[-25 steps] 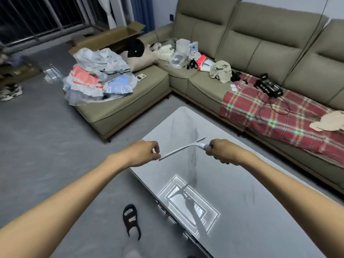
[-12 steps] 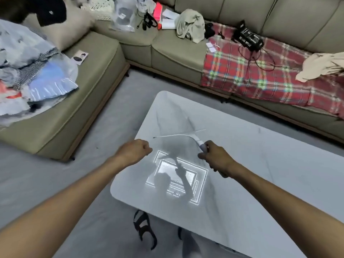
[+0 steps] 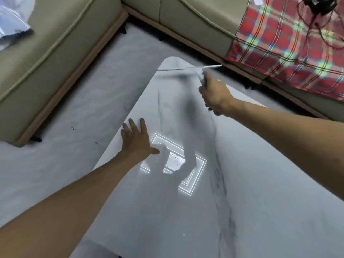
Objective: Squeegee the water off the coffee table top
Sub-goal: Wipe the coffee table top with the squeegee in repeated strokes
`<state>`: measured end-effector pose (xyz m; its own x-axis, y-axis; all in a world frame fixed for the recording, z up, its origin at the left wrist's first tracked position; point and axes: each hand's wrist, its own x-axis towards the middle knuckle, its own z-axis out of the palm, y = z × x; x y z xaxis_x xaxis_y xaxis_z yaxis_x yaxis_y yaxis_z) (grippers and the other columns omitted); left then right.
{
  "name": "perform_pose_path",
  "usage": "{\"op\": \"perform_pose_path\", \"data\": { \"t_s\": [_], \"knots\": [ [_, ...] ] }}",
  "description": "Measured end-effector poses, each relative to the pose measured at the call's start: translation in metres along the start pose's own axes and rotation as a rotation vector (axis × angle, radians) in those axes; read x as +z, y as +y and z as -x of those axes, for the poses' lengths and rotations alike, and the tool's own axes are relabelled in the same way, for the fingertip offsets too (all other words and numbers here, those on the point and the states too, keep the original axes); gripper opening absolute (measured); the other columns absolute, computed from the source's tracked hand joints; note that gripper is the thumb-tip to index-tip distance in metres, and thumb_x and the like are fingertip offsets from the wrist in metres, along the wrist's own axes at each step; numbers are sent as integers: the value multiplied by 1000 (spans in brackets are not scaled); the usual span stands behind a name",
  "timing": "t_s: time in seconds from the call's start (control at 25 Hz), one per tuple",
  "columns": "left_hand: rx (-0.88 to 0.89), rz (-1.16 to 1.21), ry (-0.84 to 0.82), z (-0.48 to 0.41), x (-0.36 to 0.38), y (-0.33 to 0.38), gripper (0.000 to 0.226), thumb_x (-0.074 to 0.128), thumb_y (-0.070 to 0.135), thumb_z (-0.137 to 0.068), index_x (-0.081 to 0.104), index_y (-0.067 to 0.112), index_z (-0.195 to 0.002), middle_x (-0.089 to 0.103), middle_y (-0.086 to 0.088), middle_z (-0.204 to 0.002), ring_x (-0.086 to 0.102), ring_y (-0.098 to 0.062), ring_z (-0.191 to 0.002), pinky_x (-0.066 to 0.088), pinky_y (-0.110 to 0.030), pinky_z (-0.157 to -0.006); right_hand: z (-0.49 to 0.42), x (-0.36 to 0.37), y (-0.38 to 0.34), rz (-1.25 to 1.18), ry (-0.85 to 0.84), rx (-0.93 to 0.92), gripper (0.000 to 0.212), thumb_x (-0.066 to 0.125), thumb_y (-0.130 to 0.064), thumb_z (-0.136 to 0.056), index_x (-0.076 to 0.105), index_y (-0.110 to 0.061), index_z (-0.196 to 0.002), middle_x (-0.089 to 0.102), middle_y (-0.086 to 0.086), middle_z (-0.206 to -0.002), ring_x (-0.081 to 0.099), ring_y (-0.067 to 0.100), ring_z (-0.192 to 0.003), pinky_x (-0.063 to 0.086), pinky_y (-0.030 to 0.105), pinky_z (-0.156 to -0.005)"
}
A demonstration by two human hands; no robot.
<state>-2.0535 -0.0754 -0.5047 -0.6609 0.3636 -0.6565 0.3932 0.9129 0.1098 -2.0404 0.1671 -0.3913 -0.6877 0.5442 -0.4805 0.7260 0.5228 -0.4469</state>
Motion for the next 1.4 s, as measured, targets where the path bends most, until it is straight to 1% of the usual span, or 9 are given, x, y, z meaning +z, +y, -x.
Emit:
{"op": "perform_pose_path", "data": {
  "t_s": [0.24, 0.32, 0.44, 0.52, 0.68, 0.8, 1.0, 1.32, 1.4],
  "knots": [
    [20, -17, -81, -18, 7, 6, 112, 57, 60, -83, -13, 5, -151, -18, -39, -151, -11, -59, -140, 9, -55, -118, -69, 12, -32, 93, -23, -21, 24, 30, -7, -87, 42, -17, -105, 53, 14, -77, 55, 27, -46, 36, 22, -29],
    [21, -25, -109, -20, 4, 6, 111, 55, 59, -85, -14, 3, -150, -17, -41, -150, -10, -61, -139, 10, -56, -117, -65, 11, -22, 134, -43, -24, 29, 29, -7, -86, 44, -19, -108, 55, 14, -79, 58, 30, -51, 38, 24, -31],
    [27, -32, -141, -22, -1, 7, 109, 53, 59, -85, -13, 2, -151, -15, -42, -150, -7, -62, -138, 13, -56, -116, -31, 8, 14, 259, -65, -71, 40, 34, -14, -91, 43, -25, -128, 60, 19, -106, 60, 39, -81, 45, 34, -59],
    [33, -38, -148, -20, -2, 6, 109, 53, 59, -85, -13, 2, -151, -14, -42, -150, -6, -62, -139, 14, -55, -116, 8, 3, 43, 310, -120, -80, 44, 35, -17, -95, 36, -26, -138, 61, 22, -108, 57, 42, -89, 42, 36, -71],
    [36, -51, -149, -17, -3, 5, 109, 50, 61, -87, -14, 0, -150, -14, -43, -150, -5, -63, -138, 13, -55, -117, 66, -16, 71, 343, -261, -22, 41, 37, -21, -97, 36, -24, -138, 61, 18, -96, 52, 36, -75, 43, 34, -62],
    [36, -60, -153, -17, -2, 5, 109, 49, 62, -87, -15, 0, -150, -14, -43, -150, -5, -63, -138, 13, -55, -117, 42, -32, 60, 157, -122, 58, 30, 36, -24, -97, 42, -22, -126, 59, 22, -95, 61, 41, -69, 52, 42, -51],
    [46, -114, -135, -15, 3, 5, 110, 48, 63, -88, -17, -2, -149, -14, -44, -149, -4, -63, -138, 14, -55, -117, -5, -27, 62, 29, 24, 269, 29, 27, -10, -91, 41, -10, -117, 56, 24, -92, 53, 29, -51, 36, 25, -36],
    [48, -97, -156, -13, -4, 6, 111, 47, 65, -87, -16, -1, -149, -15, -43, -150, -5, -62, -139, 14, -54, -118, 102, -11, 77, 78, -273, 224, 9, 34, -16, -94, 43, -20, -95, 56, 18, -81, 51, 28, -43, 33, 19, -28],
    [46, -99, -159, -13, -5, 6, 111, 47, 66, -87, -16, -1, -149, -14, -44, -150, -4, -62, -139, 14, -54, -117, 86, -22, 62, 83, -227, 157, 8, 36, -18, -94, 43, -15, -92, 56, 19, -76, 52, 29, -36, 30, 18, -27]
  ]
}}
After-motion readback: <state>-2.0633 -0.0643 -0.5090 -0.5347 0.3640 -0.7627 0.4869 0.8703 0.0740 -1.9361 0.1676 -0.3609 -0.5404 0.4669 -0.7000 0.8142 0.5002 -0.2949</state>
